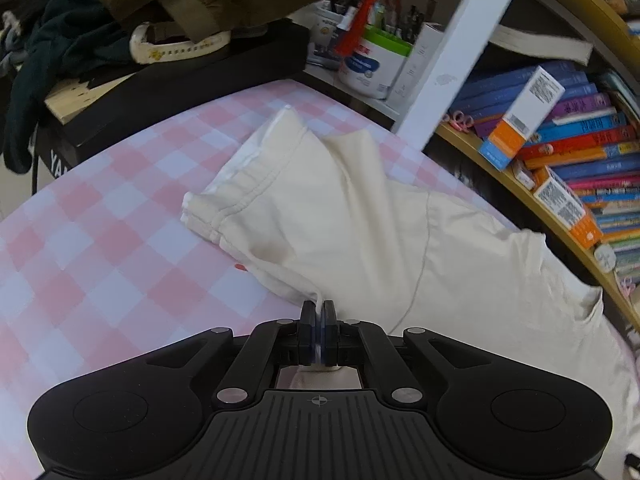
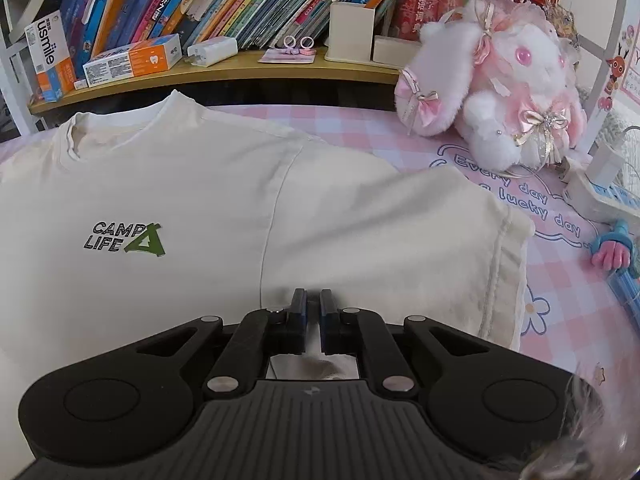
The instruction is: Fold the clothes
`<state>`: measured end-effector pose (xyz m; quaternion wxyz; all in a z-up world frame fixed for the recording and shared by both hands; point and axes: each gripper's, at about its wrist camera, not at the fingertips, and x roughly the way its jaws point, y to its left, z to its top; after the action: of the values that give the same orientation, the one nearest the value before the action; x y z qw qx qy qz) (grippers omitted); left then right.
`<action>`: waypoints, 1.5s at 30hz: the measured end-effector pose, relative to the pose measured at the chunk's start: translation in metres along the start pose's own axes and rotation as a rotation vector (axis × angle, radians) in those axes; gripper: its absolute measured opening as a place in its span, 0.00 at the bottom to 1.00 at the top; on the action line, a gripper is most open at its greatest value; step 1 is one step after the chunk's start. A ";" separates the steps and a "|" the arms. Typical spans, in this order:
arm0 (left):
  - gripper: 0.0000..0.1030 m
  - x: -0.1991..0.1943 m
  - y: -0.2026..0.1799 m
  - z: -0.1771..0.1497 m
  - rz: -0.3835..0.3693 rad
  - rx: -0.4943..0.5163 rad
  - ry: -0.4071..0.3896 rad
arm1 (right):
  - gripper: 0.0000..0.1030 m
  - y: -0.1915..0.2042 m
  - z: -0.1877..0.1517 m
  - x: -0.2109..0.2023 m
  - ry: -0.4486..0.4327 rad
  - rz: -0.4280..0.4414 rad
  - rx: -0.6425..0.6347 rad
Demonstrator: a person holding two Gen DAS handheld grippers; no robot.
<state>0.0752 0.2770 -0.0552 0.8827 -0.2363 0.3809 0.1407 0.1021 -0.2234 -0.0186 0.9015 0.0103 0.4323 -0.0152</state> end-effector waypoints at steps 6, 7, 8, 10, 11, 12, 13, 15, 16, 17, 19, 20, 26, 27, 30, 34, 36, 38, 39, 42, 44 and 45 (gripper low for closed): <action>0.01 -0.001 -0.007 -0.003 -0.011 0.045 0.014 | 0.02 -0.019 -0.011 -0.008 0.005 -0.005 0.067; 0.01 -0.001 -0.006 -0.002 -0.014 0.042 0.018 | 0.02 -0.020 -0.013 -0.010 0.005 -0.004 0.072; 0.02 -0.001 -0.005 -0.002 -0.016 0.040 0.022 | 0.02 -0.021 -0.014 -0.011 0.005 -0.004 0.077; 0.04 -0.002 -0.004 0.000 -0.020 0.045 0.035 | 0.02 -0.022 -0.017 -0.015 0.010 -0.005 0.092; 0.05 -0.003 -0.004 -0.001 -0.024 0.052 0.044 | 0.02 -0.022 -0.019 -0.017 0.012 -0.003 0.100; 0.07 -0.005 -0.004 -0.001 -0.033 0.062 0.052 | 0.03 -0.023 -0.022 -0.020 0.012 -0.003 0.110; 0.11 -0.008 -0.003 -0.003 -0.045 0.078 0.057 | 0.04 -0.024 -0.024 -0.025 0.010 -0.002 0.130; 0.13 -0.015 -0.003 -0.007 -0.065 0.106 0.060 | 0.11 -0.029 -0.031 -0.037 -0.008 0.009 0.178; 0.14 -0.019 -0.002 -0.010 -0.078 0.117 0.057 | 0.20 -0.032 -0.036 -0.044 -0.018 0.013 0.204; 0.14 -0.022 -0.002 -0.012 -0.091 0.127 0.054 | 0.23 -0.035 -0.041 -0.051 -0.028 0.017 0.230; 0.13 -0.025 -0.002 -0.017 -0.113 0.142 0.059 | 0.23 -0.041 -0.051 -0.060 -0.023 0.029 0.269; 0.11 -0.025 -0.002 -0.019 -0.116 0.149 0.066 | 0.23 -0.042 -0.055 -0.061 -0.011 0.035 0.281; 0.07 -0.020 0.002 -0.014 -0.075 0.123 0.058 | 0.21 -0.032 -0.069 -0.062 0.027 0.048 0.310; 0.07 -0.020 0.003 -0.012 -0.080 0.119 0.066 | 0.15 -0.027 -0.068 -0.062 0.033 0.051 0.290; 0.08 -0.022 0.003 -0.011 -0.097 0.151 0.093 | 0.04 -0.015 -0.068 -0.063 0.049 0.043 0.229; 0.11 -0.032 0.005 -0.016 -0.110 0.185 0.095 | 0.03 -0.014 -0.073 -0.065 0.025 -0.019 0.232; 0.11 -0.037 0.008 -0.018 -0.125 0.188 0.107 | 0.03 -0.015 -0.074 -0.066 0.017 -0.023 0.247; 0.13 -0.042 0.010 -0.022 -0.126 0.210 0.119 | 0.04 -0.014 -0.076 -0.067 0.015 -0.027 0.246; 0.14 -0.046 0.011 -0.024 -0.124 0.226 0.121 | 0.09 -0.014 -0.077 -0.069 0.019 -0.029 0.249; 0.23 -0.056 0.014 -0.031 -0.109 0.313 0.121 | 0.25 -0.015 -0.080 -0.075 0.033 -0.034 0.259; 0.24 -0.062 0.017 -0.038 -0.109 0.375 0.127 | 0.26 -0.017 -0.088 -0.083 0.041 -0.031 0.261; 0.25 -0.064 0.019 -0.042 -0.115 0.400 0.125 | 0.26 -0.018 -0.091 -0.086 0.046 -0.030 0.262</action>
<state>-0.0013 0.2666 -0.0384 0.8932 -0.0863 0.4413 -0.0033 -0.0238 -0.2369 -0.0085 0.8819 0.1219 0.4474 -0.0846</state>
